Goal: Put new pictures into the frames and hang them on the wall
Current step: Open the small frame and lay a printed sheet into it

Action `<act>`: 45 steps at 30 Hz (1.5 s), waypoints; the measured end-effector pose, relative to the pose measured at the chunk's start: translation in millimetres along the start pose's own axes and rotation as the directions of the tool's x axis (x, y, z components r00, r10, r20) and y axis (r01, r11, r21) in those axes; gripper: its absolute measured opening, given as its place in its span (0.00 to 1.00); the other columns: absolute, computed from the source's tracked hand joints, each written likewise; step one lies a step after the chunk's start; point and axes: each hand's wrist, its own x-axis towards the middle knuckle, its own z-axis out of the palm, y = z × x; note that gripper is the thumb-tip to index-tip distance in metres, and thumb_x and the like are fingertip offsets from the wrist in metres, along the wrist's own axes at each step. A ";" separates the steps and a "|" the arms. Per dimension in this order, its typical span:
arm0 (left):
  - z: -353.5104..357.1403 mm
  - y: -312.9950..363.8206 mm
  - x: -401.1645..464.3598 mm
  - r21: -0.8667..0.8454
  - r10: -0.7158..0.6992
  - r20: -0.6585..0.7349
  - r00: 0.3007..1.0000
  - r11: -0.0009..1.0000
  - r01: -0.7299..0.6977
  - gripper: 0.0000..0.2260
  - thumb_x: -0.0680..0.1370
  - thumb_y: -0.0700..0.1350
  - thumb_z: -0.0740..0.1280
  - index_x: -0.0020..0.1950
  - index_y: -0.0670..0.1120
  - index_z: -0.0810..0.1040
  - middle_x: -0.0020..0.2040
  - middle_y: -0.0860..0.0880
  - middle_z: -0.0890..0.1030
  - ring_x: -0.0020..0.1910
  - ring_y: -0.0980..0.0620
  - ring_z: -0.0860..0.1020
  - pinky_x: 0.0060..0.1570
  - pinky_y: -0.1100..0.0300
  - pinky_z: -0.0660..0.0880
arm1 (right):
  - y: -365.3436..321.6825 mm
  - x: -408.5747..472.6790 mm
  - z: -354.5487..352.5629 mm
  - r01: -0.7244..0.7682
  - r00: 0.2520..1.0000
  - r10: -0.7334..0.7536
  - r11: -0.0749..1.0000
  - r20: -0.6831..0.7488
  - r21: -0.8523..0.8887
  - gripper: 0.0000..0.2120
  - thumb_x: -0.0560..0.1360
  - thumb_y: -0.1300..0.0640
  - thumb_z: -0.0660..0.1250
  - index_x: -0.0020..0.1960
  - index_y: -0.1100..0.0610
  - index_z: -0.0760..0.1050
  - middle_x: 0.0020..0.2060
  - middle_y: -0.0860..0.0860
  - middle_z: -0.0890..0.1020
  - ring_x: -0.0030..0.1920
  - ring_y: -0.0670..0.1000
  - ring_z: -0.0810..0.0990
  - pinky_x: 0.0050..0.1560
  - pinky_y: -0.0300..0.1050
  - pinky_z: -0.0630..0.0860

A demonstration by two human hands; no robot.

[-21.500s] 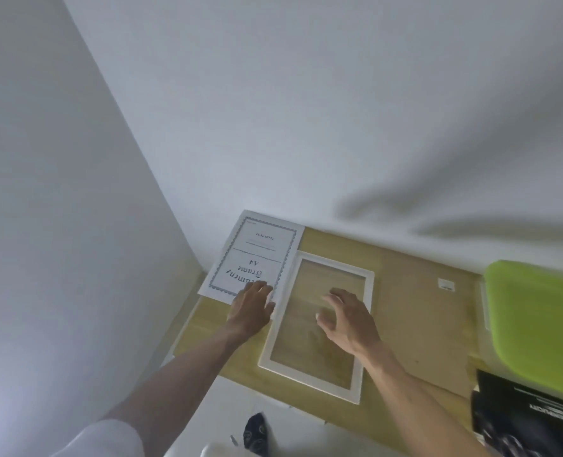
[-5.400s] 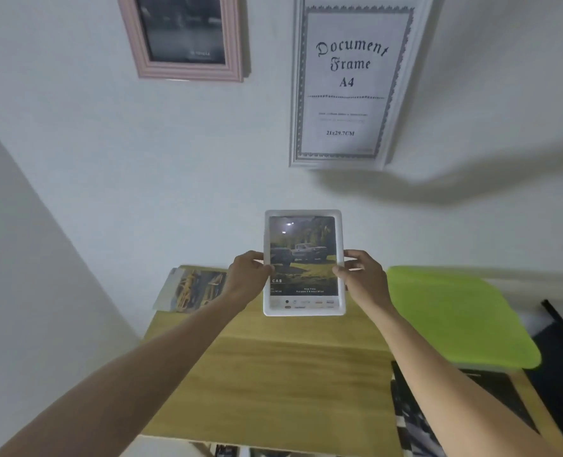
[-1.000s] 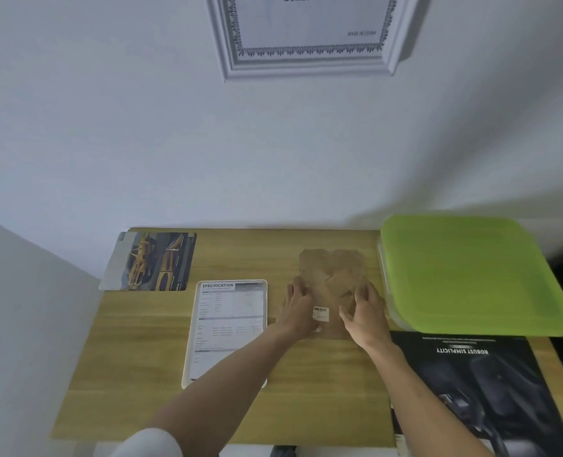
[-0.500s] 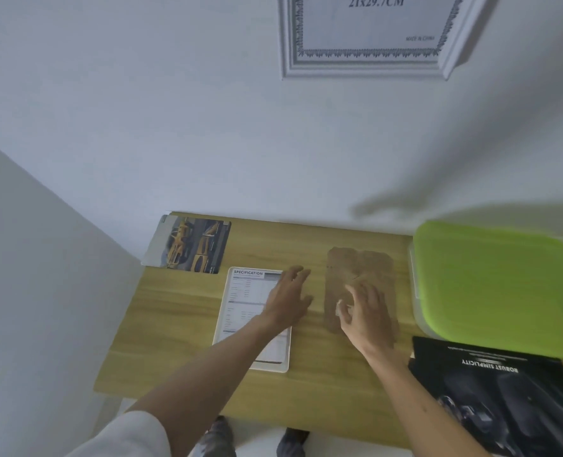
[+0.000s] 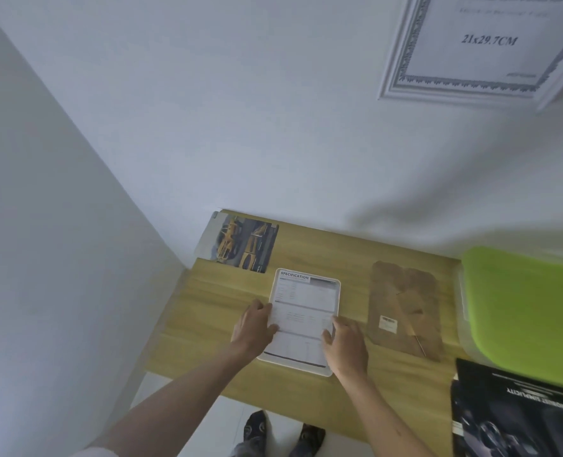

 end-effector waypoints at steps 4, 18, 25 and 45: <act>4.5 -2.3 0.4 -0.034 0.015 0.027 1.000 0.999 -0.014 0.12 0.78 0.47 0.67 0.57 0.42 0.74 0.55 0.48 0.71 0.49 0.46 0.77 0.49 0.49 0.79 | -18.4 -3.6 5.9 -0.246 0.963 0.269 0.892 -0.008 0.380 0.18 0.78 0.54 0.66 0.66 0.57 0.76 0.64 0.55 0.78 0.62 0.56 0.78 0.57 0.48 0.75; -7.2 -3.1 -3.8 -0.298 0.022 -0.141 0.990 0.952 -0.063 0.21 0.79 0.51 0.66 0.70 0.46 0.69 0.63 0.49 0.73 0.59 0.47 0.75 0.52 0.52 0.76 | -21.0 -11.4 -15.9 -0.279 0.933 0.353 0.580 0.073 0.766 0.05 0.73 0.55 0.75 0.47 0.53 0.81 0.46 0.49 0.84 0.48 0.52 0.83 0.51 0.54 0.81; -23.8 18.9 4.9 -0.665 0.050 -0.003 0.999 0.746 -0.040 0.06 0.77 0.42 0.69 0.52 0.50 0.81 0.42 0.52 0.83 0.43 0.51 0.82 0.47 0.53 0.80 | 0.7 -22.7 -42.6 -0.218 0.957 0.280 0.523 0.076 0.824 0.06 0.75 0.60 0.73 0.51 0.56 0.79 0.50 0.54 0.85 0.51 0.56 0.84 0.52 0.57 0.81; 90.3 189.8 -64.9 -0.601 0.230 0.404 0.885 0.796 0.067 0.06 0.74 0.31 0.67 0.40 0.40 0.76 0.44 0.41 0.84 0.39 0.44 0.85 0.38 0.51 0.83 | 202.0 -102.4 -101.6 -0.369 0.854 0.518 0.664 -0.044 0.651 0.08 0.75 0.65 0.70 0.47 0.53 0.78 0.47 0.51 0.84 0.48 0.53 0.82 0.52 0.54 0.80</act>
